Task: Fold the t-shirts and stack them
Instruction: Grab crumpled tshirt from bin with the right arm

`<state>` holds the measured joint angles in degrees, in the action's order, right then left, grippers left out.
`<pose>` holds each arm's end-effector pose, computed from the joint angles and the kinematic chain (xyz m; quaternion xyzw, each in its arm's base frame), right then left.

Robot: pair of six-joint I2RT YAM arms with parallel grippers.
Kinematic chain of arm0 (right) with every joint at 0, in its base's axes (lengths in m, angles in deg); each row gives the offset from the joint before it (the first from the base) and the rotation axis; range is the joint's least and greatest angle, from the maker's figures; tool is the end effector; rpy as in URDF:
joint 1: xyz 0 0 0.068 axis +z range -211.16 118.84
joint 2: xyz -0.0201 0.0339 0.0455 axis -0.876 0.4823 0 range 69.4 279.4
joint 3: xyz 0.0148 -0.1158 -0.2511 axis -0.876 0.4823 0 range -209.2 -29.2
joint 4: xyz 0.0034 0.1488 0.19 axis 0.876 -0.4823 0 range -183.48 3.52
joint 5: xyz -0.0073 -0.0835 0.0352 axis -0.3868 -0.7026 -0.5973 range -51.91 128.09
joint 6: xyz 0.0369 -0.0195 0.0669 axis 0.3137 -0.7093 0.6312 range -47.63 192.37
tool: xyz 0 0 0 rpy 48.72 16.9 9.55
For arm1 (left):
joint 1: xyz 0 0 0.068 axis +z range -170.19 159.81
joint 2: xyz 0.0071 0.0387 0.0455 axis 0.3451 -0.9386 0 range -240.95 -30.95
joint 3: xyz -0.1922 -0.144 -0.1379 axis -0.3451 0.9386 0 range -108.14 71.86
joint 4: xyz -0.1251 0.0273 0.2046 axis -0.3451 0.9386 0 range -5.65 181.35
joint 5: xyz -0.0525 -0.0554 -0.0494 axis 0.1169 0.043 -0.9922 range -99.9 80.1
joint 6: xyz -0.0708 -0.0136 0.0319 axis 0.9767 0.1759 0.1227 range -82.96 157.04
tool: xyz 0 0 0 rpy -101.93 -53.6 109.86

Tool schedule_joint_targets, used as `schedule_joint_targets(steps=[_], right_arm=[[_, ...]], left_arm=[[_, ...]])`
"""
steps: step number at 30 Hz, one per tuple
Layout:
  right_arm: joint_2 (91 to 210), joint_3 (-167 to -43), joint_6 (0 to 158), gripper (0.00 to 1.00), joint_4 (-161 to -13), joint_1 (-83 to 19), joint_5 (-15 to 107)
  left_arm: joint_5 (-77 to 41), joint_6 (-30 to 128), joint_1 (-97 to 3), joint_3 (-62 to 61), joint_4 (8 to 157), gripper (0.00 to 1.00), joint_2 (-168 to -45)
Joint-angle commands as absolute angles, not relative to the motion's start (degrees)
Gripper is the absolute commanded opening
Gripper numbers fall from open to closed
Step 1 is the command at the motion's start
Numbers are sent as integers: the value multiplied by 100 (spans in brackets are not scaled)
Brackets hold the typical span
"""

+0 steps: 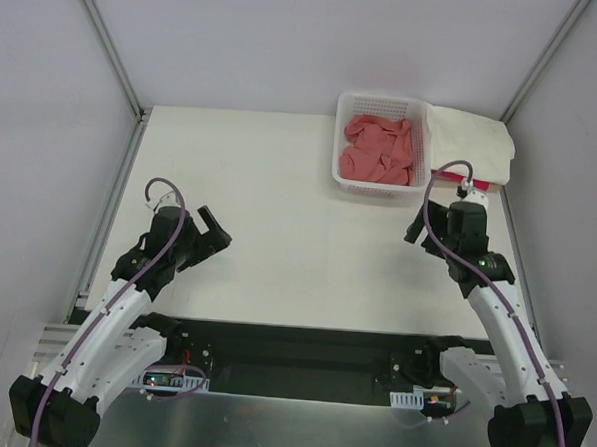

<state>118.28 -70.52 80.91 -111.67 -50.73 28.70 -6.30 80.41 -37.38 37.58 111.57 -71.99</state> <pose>0.1901 0.0238 0.2693 0.0247 0.8754 0.0079 0.4827 0.1579 -0.0444 0.2438 -0.2142 0.8562 -0.2127 0.4193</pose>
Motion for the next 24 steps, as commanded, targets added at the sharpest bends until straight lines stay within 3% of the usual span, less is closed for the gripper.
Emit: schedule_joint_targets(steps=[1,9,24], right_arm=[[12571,-8314,7923,97,-11170,-5035,3254],[14558,-10626,7581,97,-11742,-5035,3360],[19542,-14977,6710,97,-12619,-4991,3361]], left_arm=[[-551,8081,-3724,3741,11054,99,-7252],[-410,8151,-3724,3820,11054,99,-7155],[-427,8099,-3724,3837,11054,100,-7481]])
